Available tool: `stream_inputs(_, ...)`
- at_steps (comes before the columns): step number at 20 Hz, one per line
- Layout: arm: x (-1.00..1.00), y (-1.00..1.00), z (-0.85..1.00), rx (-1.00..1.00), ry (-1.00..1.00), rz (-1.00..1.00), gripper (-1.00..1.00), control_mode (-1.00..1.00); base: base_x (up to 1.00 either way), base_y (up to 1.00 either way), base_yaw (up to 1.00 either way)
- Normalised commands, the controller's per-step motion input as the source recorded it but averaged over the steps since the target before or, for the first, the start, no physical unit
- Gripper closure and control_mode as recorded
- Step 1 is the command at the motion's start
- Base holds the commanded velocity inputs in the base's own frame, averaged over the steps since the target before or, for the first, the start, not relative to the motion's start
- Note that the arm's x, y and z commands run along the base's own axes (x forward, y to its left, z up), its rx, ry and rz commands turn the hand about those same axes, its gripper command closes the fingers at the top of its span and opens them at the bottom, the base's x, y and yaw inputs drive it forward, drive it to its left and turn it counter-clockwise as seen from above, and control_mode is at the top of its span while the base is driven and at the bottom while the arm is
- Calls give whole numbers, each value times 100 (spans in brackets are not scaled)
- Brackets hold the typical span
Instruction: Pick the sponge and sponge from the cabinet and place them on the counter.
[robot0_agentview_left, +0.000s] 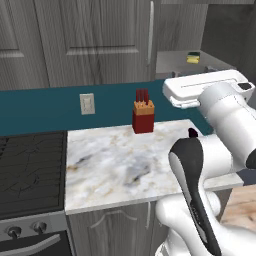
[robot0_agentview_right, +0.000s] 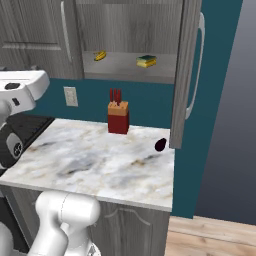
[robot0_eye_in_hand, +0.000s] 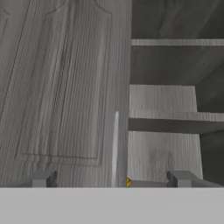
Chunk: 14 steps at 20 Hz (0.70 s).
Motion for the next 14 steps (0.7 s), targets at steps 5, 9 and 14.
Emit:
stream_inputs(5,44,0,3,0,2,0,-100,-100,0,0,0)
stream_inputs(9,40,0,0,1,2,0,-100,-100,0,0,0)
stream_inputs(14,37,0,0,0,2,0,-100,-100,0,0,0)
